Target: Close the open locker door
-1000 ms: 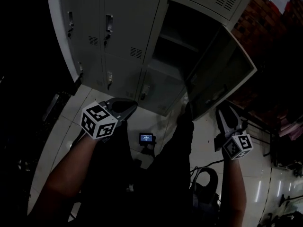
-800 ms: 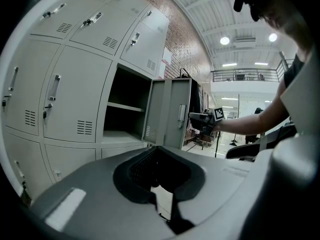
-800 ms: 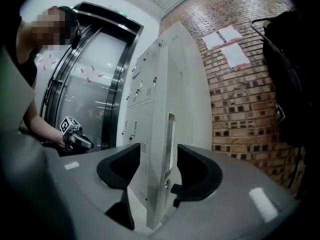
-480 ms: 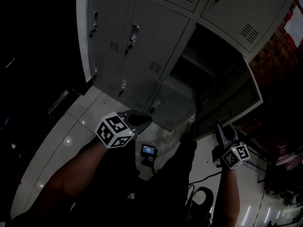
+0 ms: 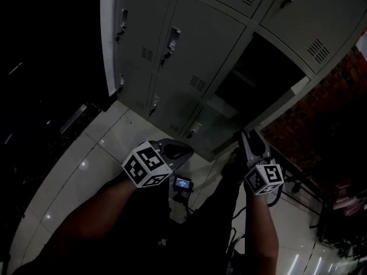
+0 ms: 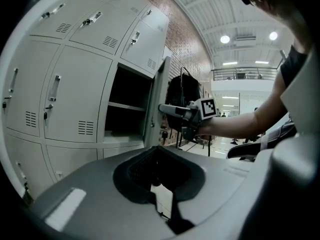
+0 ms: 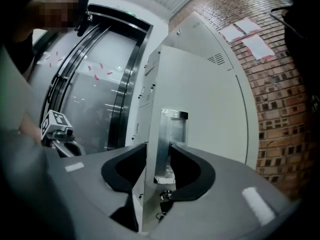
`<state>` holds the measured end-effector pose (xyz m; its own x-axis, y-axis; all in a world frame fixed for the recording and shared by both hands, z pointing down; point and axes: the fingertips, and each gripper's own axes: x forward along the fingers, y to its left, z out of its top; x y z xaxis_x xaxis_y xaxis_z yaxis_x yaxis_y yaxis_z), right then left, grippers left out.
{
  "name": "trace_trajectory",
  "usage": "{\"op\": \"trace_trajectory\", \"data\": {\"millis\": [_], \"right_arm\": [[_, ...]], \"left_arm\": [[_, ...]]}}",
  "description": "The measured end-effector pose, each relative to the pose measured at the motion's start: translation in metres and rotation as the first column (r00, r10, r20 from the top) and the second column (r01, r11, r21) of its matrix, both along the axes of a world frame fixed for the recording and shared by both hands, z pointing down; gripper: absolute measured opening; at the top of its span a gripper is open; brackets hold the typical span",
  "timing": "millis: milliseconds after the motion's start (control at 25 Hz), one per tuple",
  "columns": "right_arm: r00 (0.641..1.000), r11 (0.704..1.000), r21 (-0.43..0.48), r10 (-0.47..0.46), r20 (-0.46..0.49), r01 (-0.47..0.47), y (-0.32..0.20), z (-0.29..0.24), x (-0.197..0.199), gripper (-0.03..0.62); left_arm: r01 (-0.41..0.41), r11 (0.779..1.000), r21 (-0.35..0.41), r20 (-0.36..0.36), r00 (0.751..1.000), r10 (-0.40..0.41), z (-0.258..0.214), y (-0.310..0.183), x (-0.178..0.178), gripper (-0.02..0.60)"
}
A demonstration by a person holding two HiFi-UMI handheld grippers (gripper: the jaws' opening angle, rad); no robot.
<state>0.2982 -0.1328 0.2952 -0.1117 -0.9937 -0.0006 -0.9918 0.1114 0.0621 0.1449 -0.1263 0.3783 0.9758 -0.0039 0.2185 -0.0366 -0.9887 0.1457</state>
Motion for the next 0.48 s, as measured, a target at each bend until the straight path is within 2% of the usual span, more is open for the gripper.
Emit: {"op": "trace_trajectory", "data": {"millis": [160, 480], "right_arm": [[0.999, 0.999, 0.002, 0.040, -0.021, -0.040, -0.050, -0.001, -0.009, 0.132], [0.990, 0.990, -0.024, 0.141, -0.006, -0.142, -0.134, -0.005, 0.005, 0.138]], "left_arm": [[0.006, 1.000, 0.008, 0.013, 1.000, -0.006, 0.002, -0.001, 0.000, 0.012], [0.080, 0.995, -0.052, -0.005, 0.997, -0.081, -0.003, -0.021, -0.006, 0.012]]}}
